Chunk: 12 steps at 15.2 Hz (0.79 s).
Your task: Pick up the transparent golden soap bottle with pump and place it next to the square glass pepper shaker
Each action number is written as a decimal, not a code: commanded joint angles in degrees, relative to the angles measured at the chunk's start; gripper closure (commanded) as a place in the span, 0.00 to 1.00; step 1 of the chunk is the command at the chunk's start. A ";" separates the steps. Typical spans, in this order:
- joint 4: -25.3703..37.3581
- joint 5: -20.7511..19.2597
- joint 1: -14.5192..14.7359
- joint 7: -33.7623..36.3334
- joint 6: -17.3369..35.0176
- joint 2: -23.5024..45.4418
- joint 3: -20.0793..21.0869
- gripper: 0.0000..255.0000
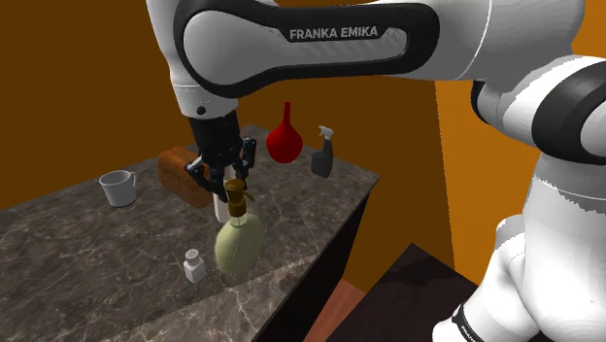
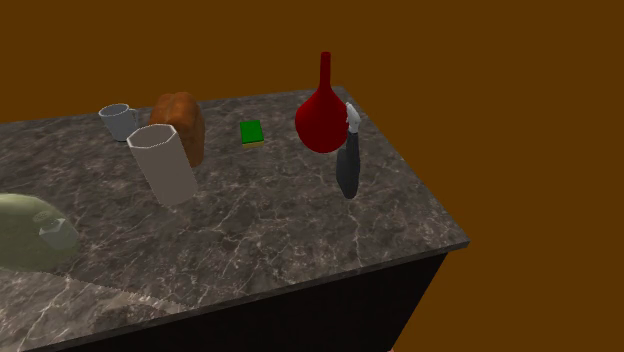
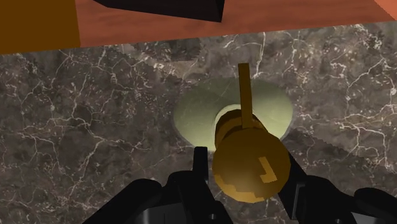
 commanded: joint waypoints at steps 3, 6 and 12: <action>-3.68 0.06 -0.10 0.27 3.38 -0.35 0.00 1.00; -5.96 0.03 -0.19 0.40 5.68 -0.34 -0.03 1.00; -10.02 -0.13 -0.30 0.71 10.12 0.07 -0.12 1.00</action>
